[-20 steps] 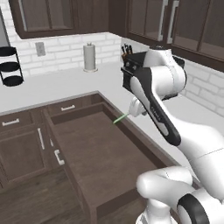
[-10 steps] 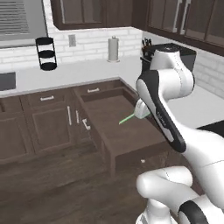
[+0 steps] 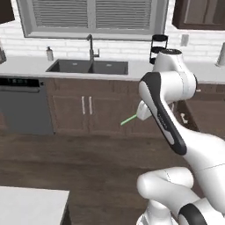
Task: Take a straw from the drawer in front and place it inside the glass cup on the dining counter.
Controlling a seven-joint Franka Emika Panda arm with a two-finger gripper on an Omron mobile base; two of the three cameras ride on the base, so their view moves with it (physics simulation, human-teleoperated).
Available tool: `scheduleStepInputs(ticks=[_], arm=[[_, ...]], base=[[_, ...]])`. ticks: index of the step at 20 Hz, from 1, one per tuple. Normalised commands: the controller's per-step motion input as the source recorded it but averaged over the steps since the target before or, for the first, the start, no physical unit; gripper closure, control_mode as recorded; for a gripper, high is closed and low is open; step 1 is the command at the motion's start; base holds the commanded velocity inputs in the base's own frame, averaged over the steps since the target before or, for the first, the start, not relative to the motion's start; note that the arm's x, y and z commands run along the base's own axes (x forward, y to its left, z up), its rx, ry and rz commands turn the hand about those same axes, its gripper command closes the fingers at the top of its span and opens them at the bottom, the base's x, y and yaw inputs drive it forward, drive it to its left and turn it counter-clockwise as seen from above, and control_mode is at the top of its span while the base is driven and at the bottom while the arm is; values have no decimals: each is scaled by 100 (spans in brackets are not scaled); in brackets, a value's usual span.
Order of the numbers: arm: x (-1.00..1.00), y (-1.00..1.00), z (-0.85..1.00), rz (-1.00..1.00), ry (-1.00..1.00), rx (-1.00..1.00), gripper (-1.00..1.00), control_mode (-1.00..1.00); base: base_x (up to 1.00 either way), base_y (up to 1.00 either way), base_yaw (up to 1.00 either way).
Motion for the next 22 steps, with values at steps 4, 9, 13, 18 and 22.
scheduleStepInputs(ticks=[4,9,13,18,22], arm=[[0,0,0,0,0,0,100,100],[0,0,0,0,0,0,100,100],[0,0,0,0,0,0,100,100],[0,0,0,0,0,0,100,100],[0,0,0,0,0,0,100,100]], base=[[0,93,71],[22,62,57],[64,10,40],[56,3,27],[-73,47,23]])
